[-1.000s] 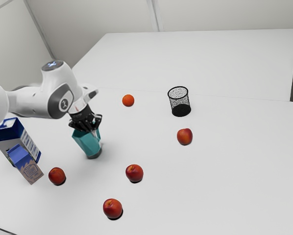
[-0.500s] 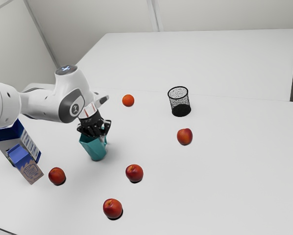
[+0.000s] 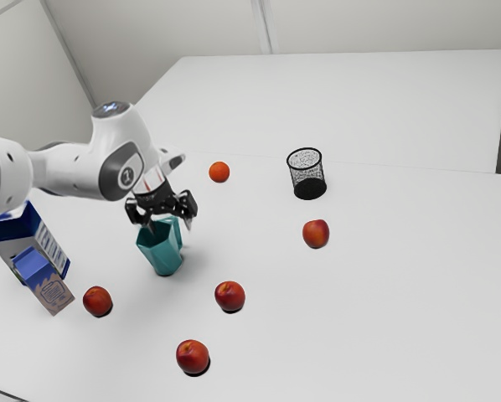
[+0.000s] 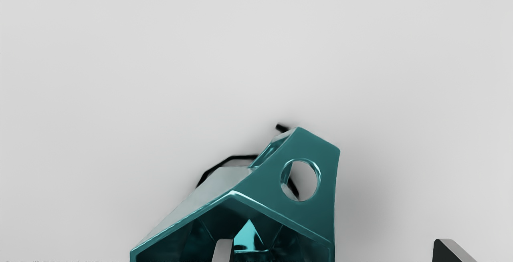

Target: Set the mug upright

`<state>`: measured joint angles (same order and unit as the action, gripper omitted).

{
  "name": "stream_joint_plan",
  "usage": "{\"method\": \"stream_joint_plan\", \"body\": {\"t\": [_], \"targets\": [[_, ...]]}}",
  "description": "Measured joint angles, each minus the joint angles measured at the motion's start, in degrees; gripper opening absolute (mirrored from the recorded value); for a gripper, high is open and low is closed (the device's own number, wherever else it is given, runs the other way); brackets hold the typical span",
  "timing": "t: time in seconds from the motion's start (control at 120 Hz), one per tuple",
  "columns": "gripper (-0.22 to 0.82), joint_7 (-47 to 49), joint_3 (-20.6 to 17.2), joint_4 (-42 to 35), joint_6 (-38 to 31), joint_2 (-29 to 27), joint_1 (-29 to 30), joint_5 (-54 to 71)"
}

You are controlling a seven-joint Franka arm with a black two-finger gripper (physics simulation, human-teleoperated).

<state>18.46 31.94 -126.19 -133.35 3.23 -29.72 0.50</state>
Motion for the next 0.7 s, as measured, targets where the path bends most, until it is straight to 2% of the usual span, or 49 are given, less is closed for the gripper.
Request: {"method": "stream_joint_plan", "body": {"t": [0.233,0.467,0.558,0.658,0.7], "targets": [[0.58,-0.33,-0.02,1.94,3.80,-2.15,-0.16,-0.17],[0.60,-3.54,-0.72,11.07,12.16,-4.01,0.43,1.29],[0.60,-5.79,-8.93,16.05,16.47,-4.76,8.91,1.84],[0.60,-8.38,-12.46,21.27,21.20,-5.29,13.63,2.65],[0.60,-9.35,-17.47,22.67,23.13,-5.81,19.50,3.15]]}}
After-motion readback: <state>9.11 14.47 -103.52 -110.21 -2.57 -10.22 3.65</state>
